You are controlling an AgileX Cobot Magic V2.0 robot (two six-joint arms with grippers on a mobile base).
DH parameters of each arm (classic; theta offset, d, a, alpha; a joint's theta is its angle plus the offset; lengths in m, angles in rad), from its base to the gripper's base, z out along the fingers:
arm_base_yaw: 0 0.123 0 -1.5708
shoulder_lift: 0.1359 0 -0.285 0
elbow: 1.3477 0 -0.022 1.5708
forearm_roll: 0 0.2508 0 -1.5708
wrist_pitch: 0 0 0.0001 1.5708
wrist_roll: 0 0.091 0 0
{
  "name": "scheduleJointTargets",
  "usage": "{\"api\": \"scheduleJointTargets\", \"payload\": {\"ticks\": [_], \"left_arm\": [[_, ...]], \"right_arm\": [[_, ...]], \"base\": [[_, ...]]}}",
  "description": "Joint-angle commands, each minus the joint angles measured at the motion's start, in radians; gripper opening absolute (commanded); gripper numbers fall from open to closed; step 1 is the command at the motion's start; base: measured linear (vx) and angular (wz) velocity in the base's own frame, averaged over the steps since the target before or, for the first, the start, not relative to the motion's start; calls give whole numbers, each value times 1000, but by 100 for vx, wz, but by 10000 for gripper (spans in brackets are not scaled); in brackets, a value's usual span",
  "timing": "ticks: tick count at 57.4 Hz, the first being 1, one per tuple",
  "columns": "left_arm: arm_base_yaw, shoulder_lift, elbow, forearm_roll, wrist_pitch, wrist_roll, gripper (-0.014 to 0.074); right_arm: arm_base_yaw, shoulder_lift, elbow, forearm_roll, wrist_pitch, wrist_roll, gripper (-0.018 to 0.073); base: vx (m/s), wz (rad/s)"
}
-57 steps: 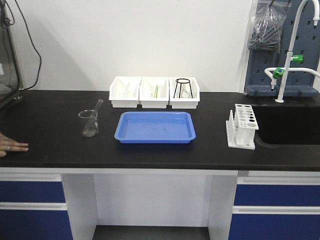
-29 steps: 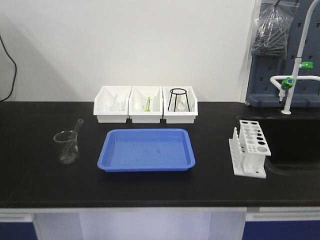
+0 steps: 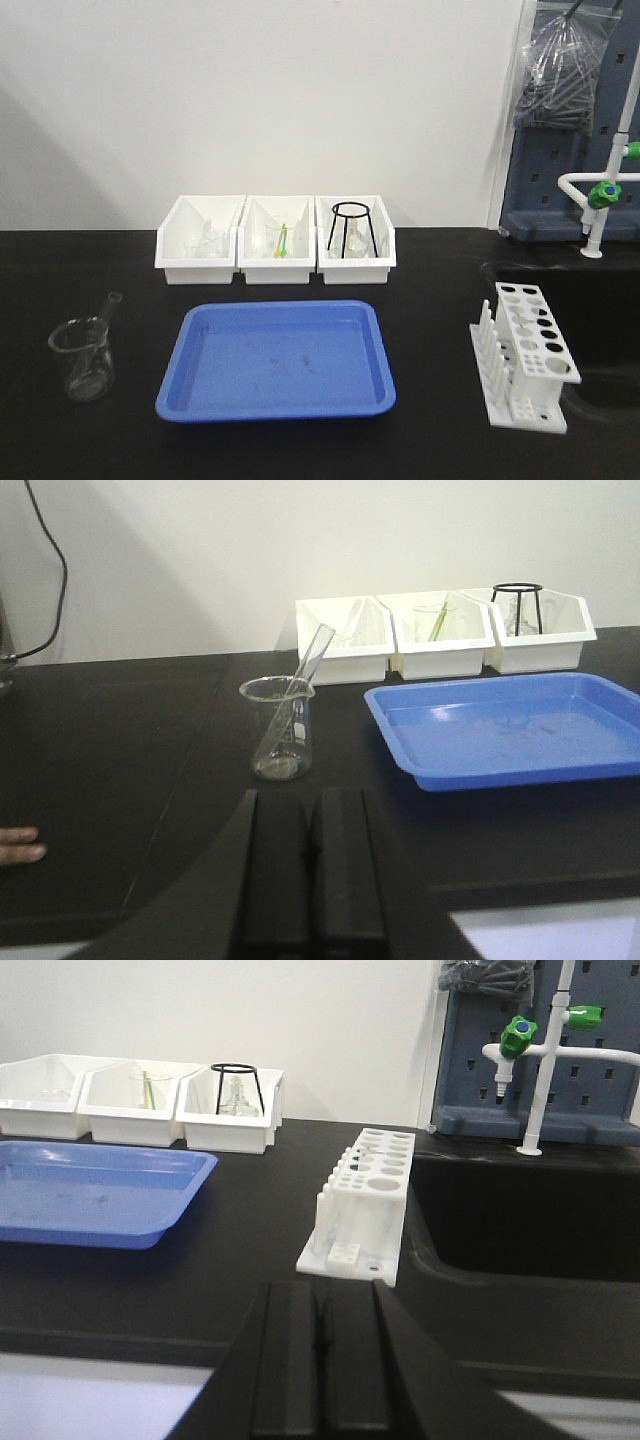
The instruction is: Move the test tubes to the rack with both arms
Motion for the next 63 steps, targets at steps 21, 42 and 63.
{"api": "scheduleJointTargets", "payload": {"ticks": [21, 42, 63], "left_arm": [[2, -12, -26, -5, -82, 0, -4], [2, -12, -26, -5, -82, 0, -4], [2, -12, -26, -5, -82, 0, -4]], "right_arm": [[2, -9, 12, -2, -81, -6, -8], [2, -9, 12, -2, -81, -6, -8], [2, -9, 12, -2, -81, -6, -8]], "base": [[30, 1], [22, 3], [14, 0]]}}
